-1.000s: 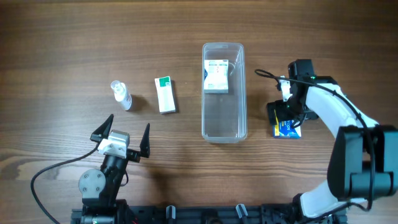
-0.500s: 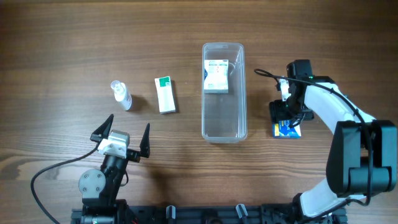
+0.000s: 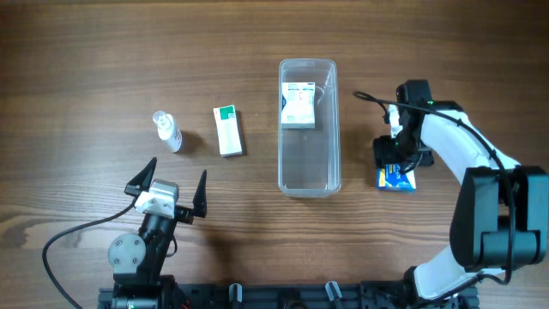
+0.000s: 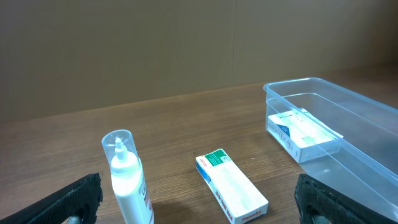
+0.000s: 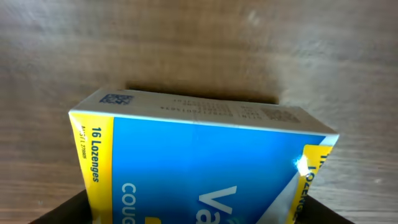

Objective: Pack container
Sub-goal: 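Carry the VapoDrops box into the container on top of the pack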

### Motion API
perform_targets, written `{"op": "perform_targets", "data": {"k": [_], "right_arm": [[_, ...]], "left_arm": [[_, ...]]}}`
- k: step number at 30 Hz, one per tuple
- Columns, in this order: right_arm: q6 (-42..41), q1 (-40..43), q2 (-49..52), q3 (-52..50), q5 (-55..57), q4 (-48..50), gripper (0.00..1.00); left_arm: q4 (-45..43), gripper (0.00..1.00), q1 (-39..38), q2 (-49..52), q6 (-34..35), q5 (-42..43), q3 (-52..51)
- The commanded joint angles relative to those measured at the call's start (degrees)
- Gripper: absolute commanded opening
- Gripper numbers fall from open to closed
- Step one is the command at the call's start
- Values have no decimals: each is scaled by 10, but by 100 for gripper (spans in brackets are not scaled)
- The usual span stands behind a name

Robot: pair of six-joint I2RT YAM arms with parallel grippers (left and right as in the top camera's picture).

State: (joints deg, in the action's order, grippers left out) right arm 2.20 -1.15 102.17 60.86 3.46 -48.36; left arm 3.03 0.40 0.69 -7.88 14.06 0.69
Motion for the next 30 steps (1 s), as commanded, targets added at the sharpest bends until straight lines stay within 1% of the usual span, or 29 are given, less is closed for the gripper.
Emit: {"op": "perform_targets", "data": {"k": [1,4,9,15,20,23,26,30], "right_arm": [[-9,0,6,78,-1,-50,73],[-9,0,2,115,-16,-77,73],[-31,-19,-8,226,-90,-141,73],[-72,-95,-12,379,-93,-212,73],[-124,-157,-11,395,-93,-174,73],[-167,-209,-11,395,-58,-114,73],[-184,-231,-2,395,-43,-81,74],[-202,-233,36,395,-32,-56,74]], "left_arm": [[0,100,3,-3,-1,5,-3],[0,100,3,-3,-1,5,-3],[0,100,3,-3,-1,5,-3],[0,100,3,-3,-1,5,-3],[0,100,3,-3,-1,5,-3],[0,100,3,-3,-1,5,-3],[0,100,3,-3,-1,5,-3],[0,100,3,-3,-1,5,-3]]}}
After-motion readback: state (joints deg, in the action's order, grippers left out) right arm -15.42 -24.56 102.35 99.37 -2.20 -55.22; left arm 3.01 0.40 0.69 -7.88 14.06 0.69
